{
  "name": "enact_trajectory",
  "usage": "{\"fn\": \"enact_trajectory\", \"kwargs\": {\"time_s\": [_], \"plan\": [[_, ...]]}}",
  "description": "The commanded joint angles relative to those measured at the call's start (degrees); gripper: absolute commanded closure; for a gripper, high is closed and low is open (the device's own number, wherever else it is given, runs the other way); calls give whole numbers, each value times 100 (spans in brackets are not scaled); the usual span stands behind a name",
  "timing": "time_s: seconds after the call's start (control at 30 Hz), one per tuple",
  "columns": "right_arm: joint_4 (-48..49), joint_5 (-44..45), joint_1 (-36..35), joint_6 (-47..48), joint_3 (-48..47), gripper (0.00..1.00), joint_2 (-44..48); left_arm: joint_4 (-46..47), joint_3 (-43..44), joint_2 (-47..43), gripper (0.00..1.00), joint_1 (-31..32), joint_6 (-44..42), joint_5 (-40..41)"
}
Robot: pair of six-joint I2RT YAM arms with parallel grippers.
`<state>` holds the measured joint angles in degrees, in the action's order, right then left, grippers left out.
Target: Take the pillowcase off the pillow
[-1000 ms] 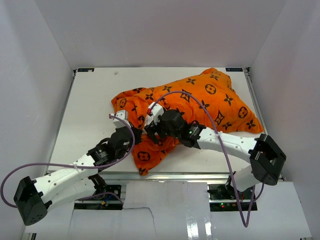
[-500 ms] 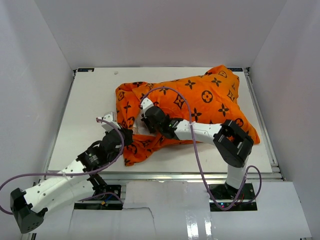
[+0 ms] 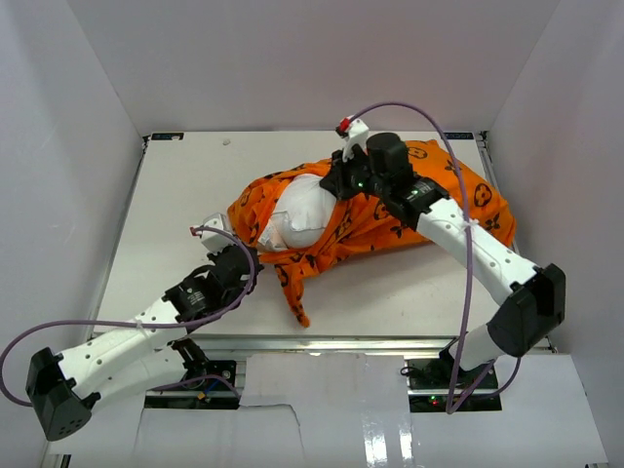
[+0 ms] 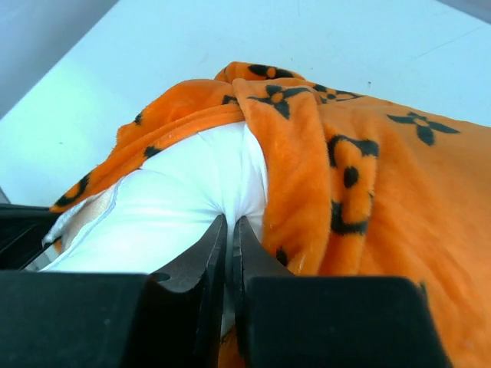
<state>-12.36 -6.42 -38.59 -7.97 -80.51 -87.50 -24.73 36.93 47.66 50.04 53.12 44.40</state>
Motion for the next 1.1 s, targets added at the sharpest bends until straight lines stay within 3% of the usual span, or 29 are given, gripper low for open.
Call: {"fn": "enact_trajectory", "kwargs": {"time_s": [0.0,0.17,0.3,0.43,0.57,0.7,0.8,1.0,1.07], "plan": [[287,-61,659,208,-290,92,628,-674,-71,129,100,-38,84,753],[480,-413,958,59,-254,92,876,-533,-343,507,100,-74,339,597],[515,-913,1081,-196,-360,92,770,745,-870,481,100,-82,94,96],[1234,-1659,1064,-688,716,92,1146,1813,-1056,805,100,-213,-390,-230],[2018,-1934,880,-944,1915,92,1657,2182,-530,1649,100,-1309,-663,-1981],[1659,-1679,827,-559,2276,92,2043,2402,-555,1826,100,-1392,-689,-2523],[930,-1319,748,-294,2058,60,2132,2412,-616,1537,83,-1392,-786,-2893],[357,-1573,371,-187,1284,34,2159,2192,-538,1342,59,-1392,-759,-2815],[165,-804,-76,-22,873,30,2011,2078,-485,1456,54,-1392,-768,-2762]]}}
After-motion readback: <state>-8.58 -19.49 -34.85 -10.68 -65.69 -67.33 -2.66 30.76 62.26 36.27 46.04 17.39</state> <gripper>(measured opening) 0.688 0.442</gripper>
